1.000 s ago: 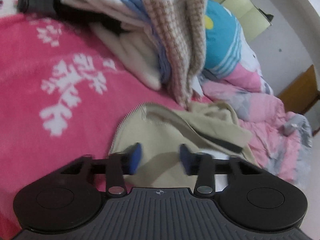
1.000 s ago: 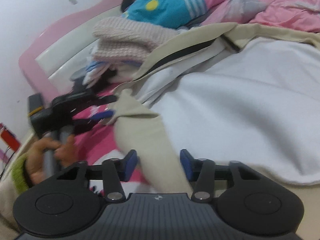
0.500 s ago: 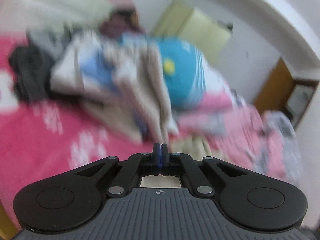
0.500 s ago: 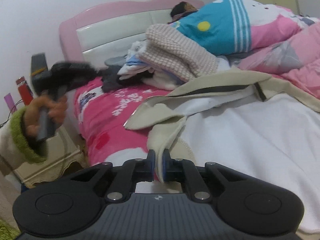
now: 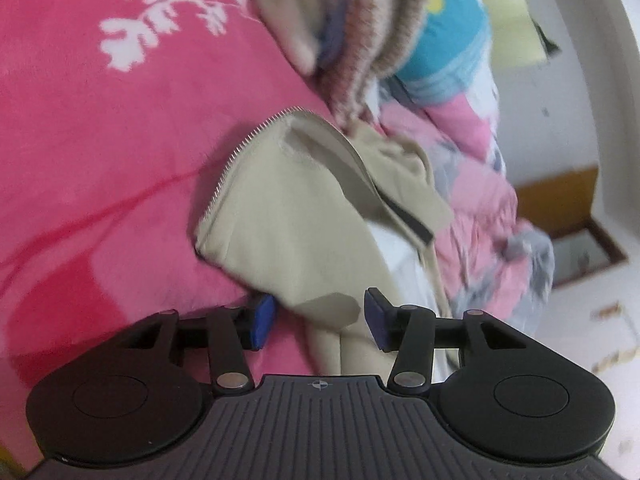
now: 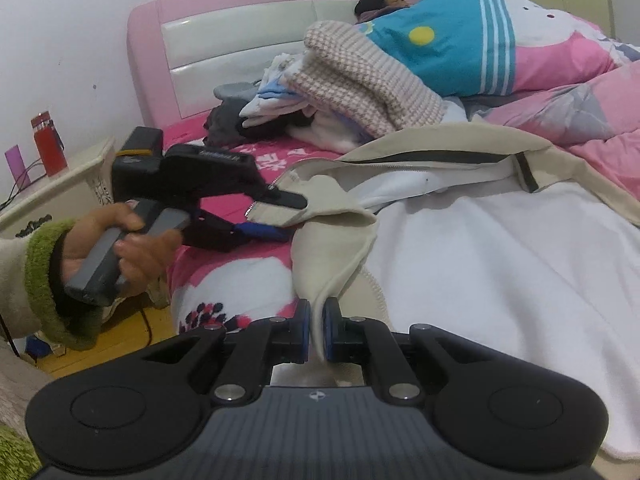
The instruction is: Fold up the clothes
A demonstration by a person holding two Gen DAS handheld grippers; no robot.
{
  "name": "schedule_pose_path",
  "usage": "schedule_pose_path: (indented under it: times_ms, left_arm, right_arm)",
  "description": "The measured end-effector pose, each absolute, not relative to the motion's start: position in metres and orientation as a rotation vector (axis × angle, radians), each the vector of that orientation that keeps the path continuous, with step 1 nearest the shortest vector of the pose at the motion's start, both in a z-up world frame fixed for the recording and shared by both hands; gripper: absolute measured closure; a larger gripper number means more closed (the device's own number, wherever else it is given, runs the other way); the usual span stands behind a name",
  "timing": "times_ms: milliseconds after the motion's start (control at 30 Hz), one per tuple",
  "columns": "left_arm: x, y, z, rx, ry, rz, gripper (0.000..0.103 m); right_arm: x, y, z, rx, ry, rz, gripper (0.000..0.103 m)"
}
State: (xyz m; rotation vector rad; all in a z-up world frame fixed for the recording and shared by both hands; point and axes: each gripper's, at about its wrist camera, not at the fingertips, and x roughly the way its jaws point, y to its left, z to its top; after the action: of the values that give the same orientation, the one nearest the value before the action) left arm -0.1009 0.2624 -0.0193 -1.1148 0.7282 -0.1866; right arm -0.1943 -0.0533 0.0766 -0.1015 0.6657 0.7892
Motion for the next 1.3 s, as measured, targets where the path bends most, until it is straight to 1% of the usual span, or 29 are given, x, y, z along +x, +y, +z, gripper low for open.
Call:
schedule_pose_path:
  times_ms: [167, 267, 367, 433, 533, 667, 700, 733, 867, 967, 1067, 1100, 1200, 1300]
  left_arm:
    - [-0.1, 0.263, -0.018, -1.2, 0.663, -0.09, 0.056]
    - [-0.1, 0.263, -0.014, -1.193, 0.615, -0.038, 0.058]
    - [-0.097, 0.26, -0.004, -1.094, 0.572, -0.017, 0.071]
    - [-0.097, 0.256, 0.011, -0.945, 0.522, -0.019, 0.093]
    - [-0.104, 0.255, 0.037, -0.793, 0.439, -0.038, 0.099]
    - [-0.128, 0.26, 0.079, -0.669, 0.321, -0.103, 0.1]
    - [-0.137, 0.261, 0.091, -0.644, 0.29, -0.129, 0.1]
    - [-0.146, 0.262, 0.103, -0.618, 0.258, -0.155, 0.1]
    - [-0.174, 0.255, 0.132, -0.541, 0.19, -0.224, 0.1]
    - [-0.185, 0.257, 0.117, -0.497, 0.247, -0.194, 0.1]
    - [-0.187, 0.26, 0.09, -0.467, 0.349, -0.14, 0.1]
    - [-0.187, 0.262, 0.083, -0.473, 0.383, -0.124, 0.1]
    - [-0.196, 0.269, 0.088, -0.463, 0.364, -0.108, 0.101]
    - [-0.201, 0.273, 0.09, -0.433, 0.327, -0.085, 0.101]
  right_arm:
    - [-0.194, -0.054, 0.068, -0.078, 0.665, 0.789, 0.096]
    - [-0.195, -0.053, 0.065, -0.093, 0.658, 0.786, 0.096]
    - [-0.196, -0.052, 0.066, -0.124, 0.634, 0.782, 0.096]
    - [-0.197, -0.052, 0.067, -0.145, 0.618, 0.778, 0.096]
    - [-0.197, -0.058, 0.075, -0.159, 0.577, 0.766, 0.096]
    - [-0.202, -0.069, 0.097, -0.194, 0.533, 0.767, 0.097]
    - [-0.206, -0.07, 0.103, -0.212, 0.527, 0.772, 0.101]
    - [-0.209, -0.071, 0.109, -0.229, 0.52, 0.777, 0.102]
    - [-0.223, -0.076, 0.132, -0.3, 0.494, 0.795, 0.102]
    - [-0.233, -0.079, 0.149, -0.353, 0.474, 0.809, 0.102]
    - [-0.239, -0.06, 0.106, -0.392, 0.6, 0.868, 0.102]
    - [-0.242, -0.053, 0.099, -0.426, 0.616, 0.879, 0.102]
    - [-0.25, -0.046, 0.113, -0.501, 0.585, 0.886, 0.102]
    - [-0.247, -0.047, 0.129, -0.462, 0.562, 0.915, 0.102]
